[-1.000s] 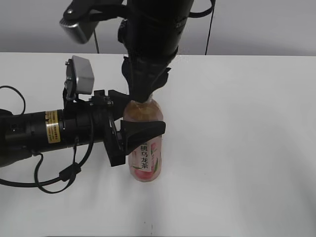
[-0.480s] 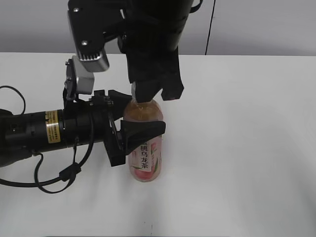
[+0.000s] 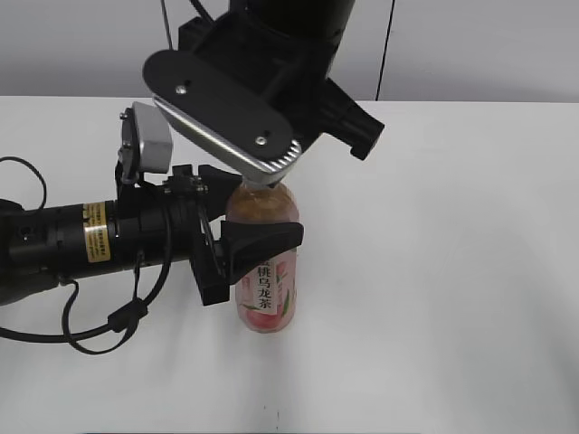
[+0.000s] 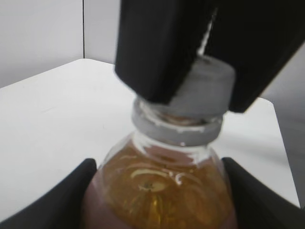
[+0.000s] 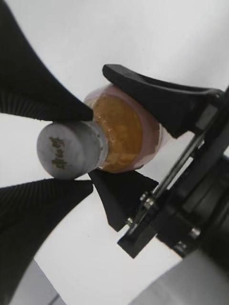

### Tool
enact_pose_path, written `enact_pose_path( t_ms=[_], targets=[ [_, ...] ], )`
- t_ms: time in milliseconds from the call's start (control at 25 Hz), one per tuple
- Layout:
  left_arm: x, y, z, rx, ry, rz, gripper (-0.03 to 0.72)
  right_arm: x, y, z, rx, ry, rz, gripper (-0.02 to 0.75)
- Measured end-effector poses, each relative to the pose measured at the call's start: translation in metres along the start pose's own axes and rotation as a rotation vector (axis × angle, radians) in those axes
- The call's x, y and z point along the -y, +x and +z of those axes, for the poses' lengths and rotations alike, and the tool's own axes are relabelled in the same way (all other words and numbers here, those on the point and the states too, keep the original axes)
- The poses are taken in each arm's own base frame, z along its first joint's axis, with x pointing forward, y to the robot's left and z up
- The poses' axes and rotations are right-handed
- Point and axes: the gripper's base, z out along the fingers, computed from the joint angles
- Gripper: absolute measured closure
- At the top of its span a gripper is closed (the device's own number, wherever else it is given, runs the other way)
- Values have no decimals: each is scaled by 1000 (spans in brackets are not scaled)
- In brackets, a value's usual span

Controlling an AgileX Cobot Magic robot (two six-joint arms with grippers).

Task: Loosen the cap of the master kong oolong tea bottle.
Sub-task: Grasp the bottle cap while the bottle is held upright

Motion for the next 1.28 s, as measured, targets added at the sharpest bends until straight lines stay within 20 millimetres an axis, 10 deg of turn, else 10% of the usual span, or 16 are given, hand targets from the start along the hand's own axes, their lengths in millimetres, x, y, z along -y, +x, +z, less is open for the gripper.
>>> enact_pose_path(
  t_ms=[320, 720, 1040, 1280],
  targets=[
    [0, 0, 0, -2, 4, 2, 232, 0, 0, 0, -4, -1, -191, 459],
    [0, 0, 0, -2, 5, 3, 233, 0, 2, 0, -24, -3, 151, 428],
    [1, 0, 0, -3, 14, 7, 233, 0, 4, 2, -40, 4, 467, 171],
    [2, 0, 0, -3, 20, 10, 233, 0, 3, 2, -37, 9, 794, 146]
  ],
)
